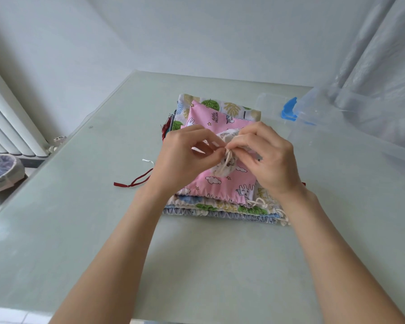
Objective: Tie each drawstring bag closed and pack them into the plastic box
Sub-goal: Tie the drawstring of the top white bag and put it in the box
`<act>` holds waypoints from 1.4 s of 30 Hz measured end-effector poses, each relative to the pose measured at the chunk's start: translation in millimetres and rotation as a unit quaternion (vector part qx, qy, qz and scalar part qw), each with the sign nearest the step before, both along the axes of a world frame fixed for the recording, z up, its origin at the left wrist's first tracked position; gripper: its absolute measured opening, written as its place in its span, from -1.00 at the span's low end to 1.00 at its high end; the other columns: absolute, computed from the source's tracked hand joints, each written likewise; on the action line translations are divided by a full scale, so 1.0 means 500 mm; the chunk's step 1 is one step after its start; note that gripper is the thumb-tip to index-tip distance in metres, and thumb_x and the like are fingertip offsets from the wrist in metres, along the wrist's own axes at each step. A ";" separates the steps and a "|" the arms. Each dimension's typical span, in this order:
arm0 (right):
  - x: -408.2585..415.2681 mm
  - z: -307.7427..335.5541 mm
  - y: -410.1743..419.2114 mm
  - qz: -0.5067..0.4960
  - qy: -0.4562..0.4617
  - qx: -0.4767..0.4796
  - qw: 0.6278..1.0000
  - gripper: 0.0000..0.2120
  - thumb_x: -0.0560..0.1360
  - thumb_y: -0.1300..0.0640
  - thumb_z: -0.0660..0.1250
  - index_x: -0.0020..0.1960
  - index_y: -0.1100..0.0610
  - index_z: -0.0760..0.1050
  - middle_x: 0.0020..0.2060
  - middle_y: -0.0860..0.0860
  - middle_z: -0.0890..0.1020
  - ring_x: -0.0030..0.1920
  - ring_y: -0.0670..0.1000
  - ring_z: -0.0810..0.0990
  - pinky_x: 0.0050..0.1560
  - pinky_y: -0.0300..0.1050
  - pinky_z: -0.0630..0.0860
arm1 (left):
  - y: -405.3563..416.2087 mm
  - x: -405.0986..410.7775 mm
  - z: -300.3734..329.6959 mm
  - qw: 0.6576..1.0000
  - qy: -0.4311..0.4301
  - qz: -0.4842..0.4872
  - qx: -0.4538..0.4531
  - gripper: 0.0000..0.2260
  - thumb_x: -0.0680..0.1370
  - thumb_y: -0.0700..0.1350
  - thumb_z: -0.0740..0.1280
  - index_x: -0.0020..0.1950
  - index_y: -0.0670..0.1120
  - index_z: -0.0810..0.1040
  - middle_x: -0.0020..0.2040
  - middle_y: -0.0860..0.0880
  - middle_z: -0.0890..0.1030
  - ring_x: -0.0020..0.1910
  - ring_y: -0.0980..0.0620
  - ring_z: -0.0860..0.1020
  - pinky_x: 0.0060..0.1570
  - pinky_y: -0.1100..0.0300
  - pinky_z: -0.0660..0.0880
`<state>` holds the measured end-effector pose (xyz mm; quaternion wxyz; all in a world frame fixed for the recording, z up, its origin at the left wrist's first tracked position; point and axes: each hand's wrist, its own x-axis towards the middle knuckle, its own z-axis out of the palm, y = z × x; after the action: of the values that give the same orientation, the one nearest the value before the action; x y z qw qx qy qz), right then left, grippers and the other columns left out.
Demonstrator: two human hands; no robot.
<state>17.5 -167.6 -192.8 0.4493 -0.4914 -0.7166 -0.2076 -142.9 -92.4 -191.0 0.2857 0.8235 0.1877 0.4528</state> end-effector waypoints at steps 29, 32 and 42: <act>-0.018 0.029 -0.018 0.009 0.310 -0.218 0.925 -0.59 0.37 0.34 0.44 0.07 0.06 0.35 -0.24 -0.05 0.65 -0.26 -0.06 0.62 -0.13 -0.23 0.57 | -0.001 0.031 -0.031 0.976 -0.036 0.116 -0.180 -0.91 0.41 -0.14 0.31 -0.29 -0.09 0.53 -0.45 0.11 0.54 -0.48 0.13 0.48 -0.40 0.24 0.43; -0.024 0.028 -0.018 -0.033 0.317 -0.240 0.917 -0.50 0.32 0.31 0.50 0.14 0.04 0.35 -0.29 -0.08 0.67 -0.31 -0.12 0.63 -0.15 -0.28 0.57 | -0.003 0.035 -0.040 0.972 -0.049 0.170 -0.154 -0.89 0.34 -0.12 0.30 -0.31 -0.14 0.56 -0.45 0.03 0.56 -0.47 0.08 0.53 -0.36 0.24 0.46; 0.021 0.017 -0.024 -0.052 0.241 -0.308 0.919 -0.77 0.39 0.29 0.44 -0.07 0.00 0.57 -0.23 -0.14 0.62 -0.28 -0.22 0.57 -0.16 -0.45 0.45 | 0.019 0.020 -0.045 0.983 0.062 0.008 -0.175 -0.93 0.50 -0.19 0.37 -0.18 -0.09 0.58 -0.32 0.01 0.62 -0.36 0.12 0.57 -0.29 0.20 0.53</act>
<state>28.2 -179.8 -184.4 0.4230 -0.6773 -0.5887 0.1253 -132.7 -83.1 -213.5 0.4092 0.7859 0.2881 0.3633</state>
